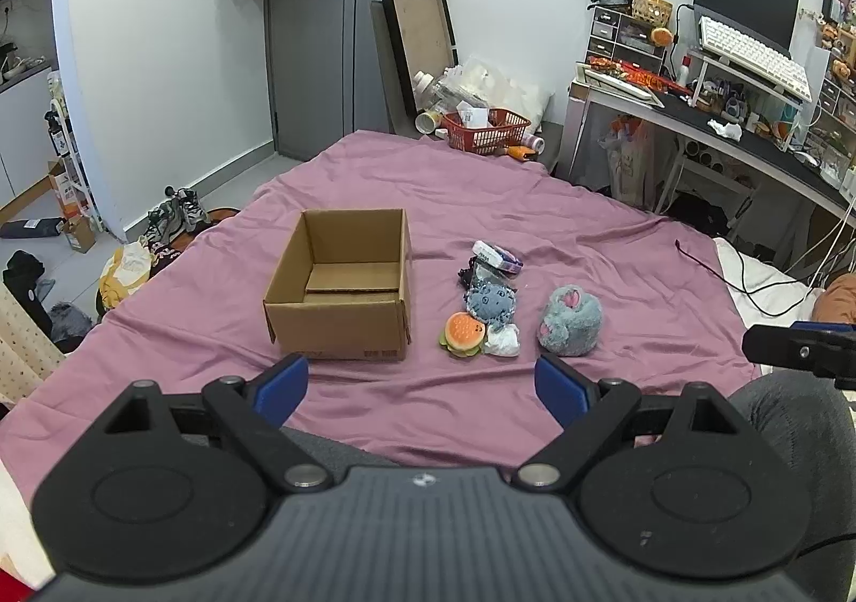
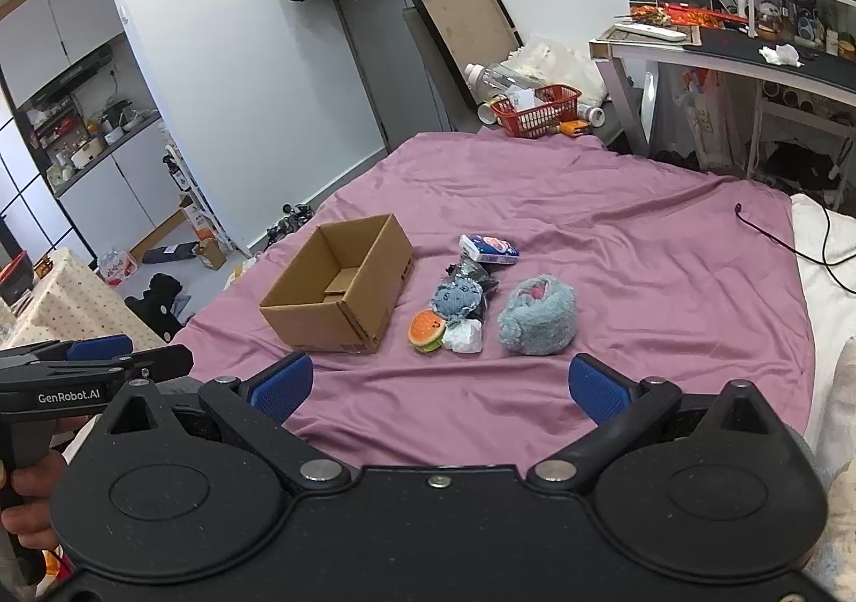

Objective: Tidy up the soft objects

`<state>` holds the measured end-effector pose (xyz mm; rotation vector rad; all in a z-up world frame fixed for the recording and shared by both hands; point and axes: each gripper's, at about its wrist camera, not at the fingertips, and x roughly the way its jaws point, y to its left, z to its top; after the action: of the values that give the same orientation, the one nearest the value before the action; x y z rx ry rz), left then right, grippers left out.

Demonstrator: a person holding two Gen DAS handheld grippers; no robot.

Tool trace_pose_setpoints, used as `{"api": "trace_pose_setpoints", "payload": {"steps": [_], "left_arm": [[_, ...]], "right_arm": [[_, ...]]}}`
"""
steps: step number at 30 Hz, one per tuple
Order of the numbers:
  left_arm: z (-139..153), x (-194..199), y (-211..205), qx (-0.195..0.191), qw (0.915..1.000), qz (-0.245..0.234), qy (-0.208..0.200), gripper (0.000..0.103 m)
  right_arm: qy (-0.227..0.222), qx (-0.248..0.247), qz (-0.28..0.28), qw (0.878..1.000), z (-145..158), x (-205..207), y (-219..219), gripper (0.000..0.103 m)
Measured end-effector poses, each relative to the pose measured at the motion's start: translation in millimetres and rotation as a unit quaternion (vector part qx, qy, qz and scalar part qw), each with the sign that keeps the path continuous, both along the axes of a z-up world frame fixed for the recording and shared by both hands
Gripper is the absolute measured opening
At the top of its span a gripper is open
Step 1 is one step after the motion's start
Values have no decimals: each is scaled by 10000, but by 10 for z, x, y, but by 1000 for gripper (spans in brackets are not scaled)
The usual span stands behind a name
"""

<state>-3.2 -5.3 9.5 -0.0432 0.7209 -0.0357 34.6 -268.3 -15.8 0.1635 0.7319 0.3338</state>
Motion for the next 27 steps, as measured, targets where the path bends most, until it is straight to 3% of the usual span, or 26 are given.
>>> {"api": "trace_pose_setpoints", "payload": {"steps": [27], "left_arm": [[80, -79, 60, -89, 9998, 65, -167, 91]], "right_arm": [[-172, 0, -37, 9998, 123, -83, 13, 103]]}}
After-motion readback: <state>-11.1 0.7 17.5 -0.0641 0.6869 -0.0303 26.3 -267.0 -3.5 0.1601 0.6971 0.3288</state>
